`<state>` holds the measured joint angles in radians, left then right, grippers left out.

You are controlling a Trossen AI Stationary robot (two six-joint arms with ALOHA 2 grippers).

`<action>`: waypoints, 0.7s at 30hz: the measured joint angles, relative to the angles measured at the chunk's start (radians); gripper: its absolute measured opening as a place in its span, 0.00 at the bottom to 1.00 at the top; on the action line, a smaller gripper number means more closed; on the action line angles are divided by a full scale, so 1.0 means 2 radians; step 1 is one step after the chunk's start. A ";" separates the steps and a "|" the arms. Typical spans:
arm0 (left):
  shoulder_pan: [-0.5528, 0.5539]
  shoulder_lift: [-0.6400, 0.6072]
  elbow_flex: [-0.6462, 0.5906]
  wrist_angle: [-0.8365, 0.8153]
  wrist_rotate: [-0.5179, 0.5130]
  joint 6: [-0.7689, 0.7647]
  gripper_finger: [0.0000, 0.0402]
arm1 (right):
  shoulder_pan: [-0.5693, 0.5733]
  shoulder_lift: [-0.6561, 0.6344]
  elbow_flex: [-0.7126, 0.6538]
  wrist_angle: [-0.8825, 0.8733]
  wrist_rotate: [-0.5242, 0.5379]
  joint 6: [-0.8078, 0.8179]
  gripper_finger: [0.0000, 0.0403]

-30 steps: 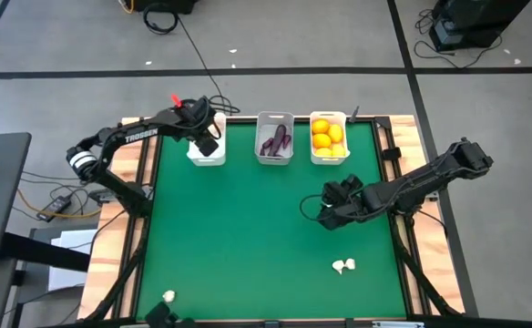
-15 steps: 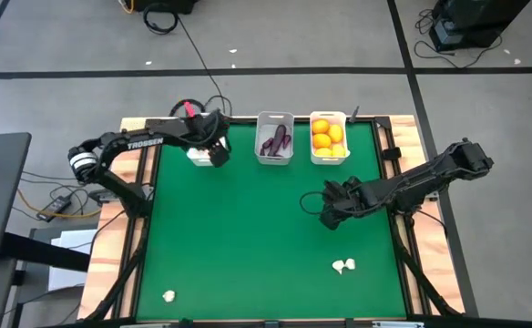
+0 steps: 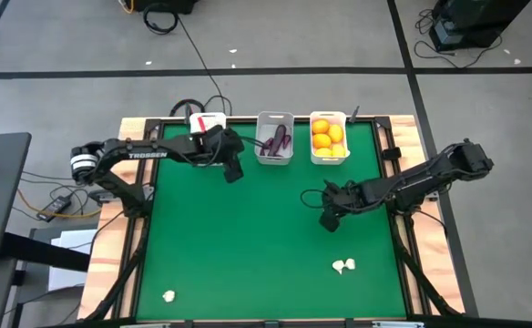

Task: Sort produce into baskets
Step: Put the garlic into the left white bin

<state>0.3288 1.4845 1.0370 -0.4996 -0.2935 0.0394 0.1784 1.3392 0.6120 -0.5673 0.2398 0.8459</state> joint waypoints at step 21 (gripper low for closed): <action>-0.109 0.020 -0.055 0.272 0.101 0.028 0.59 | -0.022 -0.001 -0.006 0.327 -0.062 -0.171 0.23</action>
<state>0.1112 1.5253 0.9265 0.0438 -0.0912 0.0961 0.1338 1.3373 0.6006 0.0867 0.1156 0.5030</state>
